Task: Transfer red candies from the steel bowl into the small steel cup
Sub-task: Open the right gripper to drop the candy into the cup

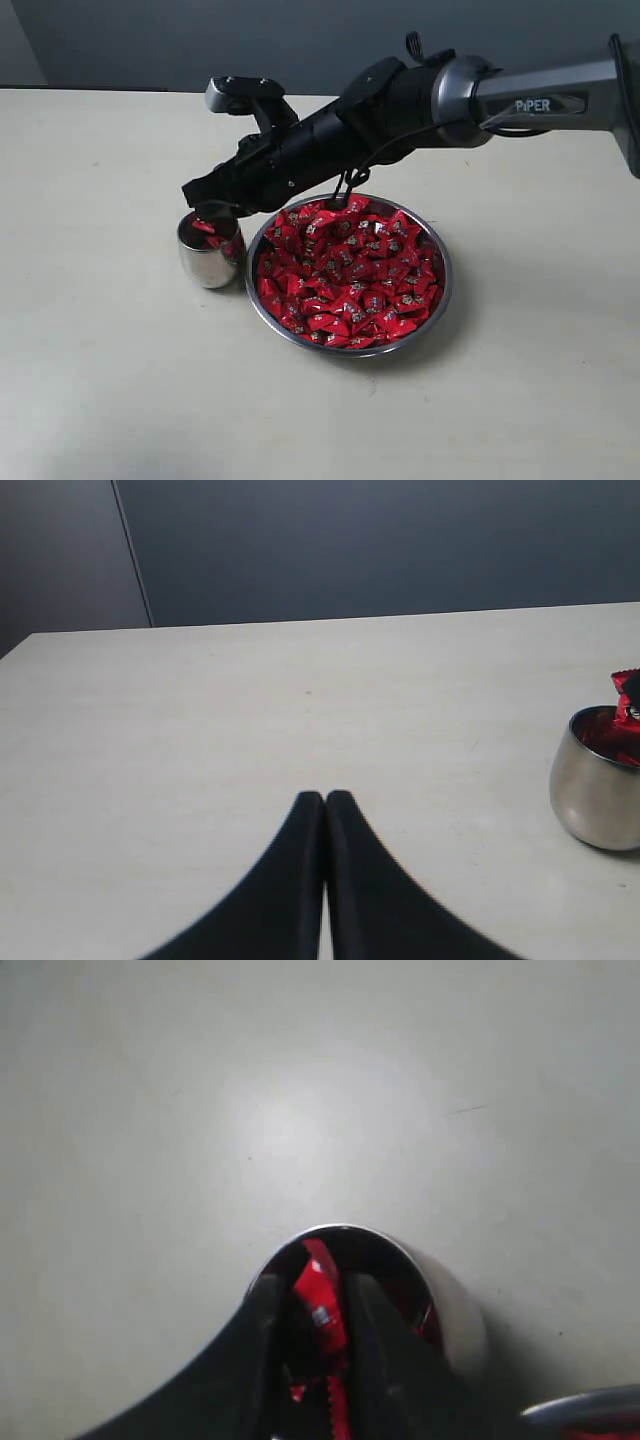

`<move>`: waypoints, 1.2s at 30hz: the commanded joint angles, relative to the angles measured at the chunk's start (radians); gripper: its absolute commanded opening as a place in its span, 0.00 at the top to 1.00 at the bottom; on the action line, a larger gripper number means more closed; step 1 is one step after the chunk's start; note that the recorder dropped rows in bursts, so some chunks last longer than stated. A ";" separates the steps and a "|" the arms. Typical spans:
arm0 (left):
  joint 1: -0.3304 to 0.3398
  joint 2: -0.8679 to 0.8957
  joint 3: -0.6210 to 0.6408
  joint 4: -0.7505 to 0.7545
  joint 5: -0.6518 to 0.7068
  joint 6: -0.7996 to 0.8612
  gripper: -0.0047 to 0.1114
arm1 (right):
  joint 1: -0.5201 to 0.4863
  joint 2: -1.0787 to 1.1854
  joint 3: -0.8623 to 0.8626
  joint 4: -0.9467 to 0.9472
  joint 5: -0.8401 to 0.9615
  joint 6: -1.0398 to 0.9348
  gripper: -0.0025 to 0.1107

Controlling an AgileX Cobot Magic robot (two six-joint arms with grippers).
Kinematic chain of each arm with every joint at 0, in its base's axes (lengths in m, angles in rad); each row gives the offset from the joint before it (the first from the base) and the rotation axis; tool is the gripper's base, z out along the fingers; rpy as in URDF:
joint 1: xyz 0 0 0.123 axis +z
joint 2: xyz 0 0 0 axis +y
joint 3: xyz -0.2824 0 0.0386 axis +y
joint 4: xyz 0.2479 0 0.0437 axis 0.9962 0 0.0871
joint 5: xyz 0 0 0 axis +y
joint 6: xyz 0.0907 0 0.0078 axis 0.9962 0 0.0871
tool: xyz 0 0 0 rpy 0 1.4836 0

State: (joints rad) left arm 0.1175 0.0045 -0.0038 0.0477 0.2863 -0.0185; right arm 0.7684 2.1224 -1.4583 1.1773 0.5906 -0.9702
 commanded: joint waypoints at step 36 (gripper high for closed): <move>0.001 -0.004 0.004 -0.002 -0.002 -0.001 0.96 | -0.001 -0.001 -0.006 0.006 -0.017 0.002 0.54</move>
State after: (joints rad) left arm 0.1175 0.0045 -0.0038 0.0477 0.2863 -0.0185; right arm 0.7684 2.1224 -1.4583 1.1825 0.5624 -0.9659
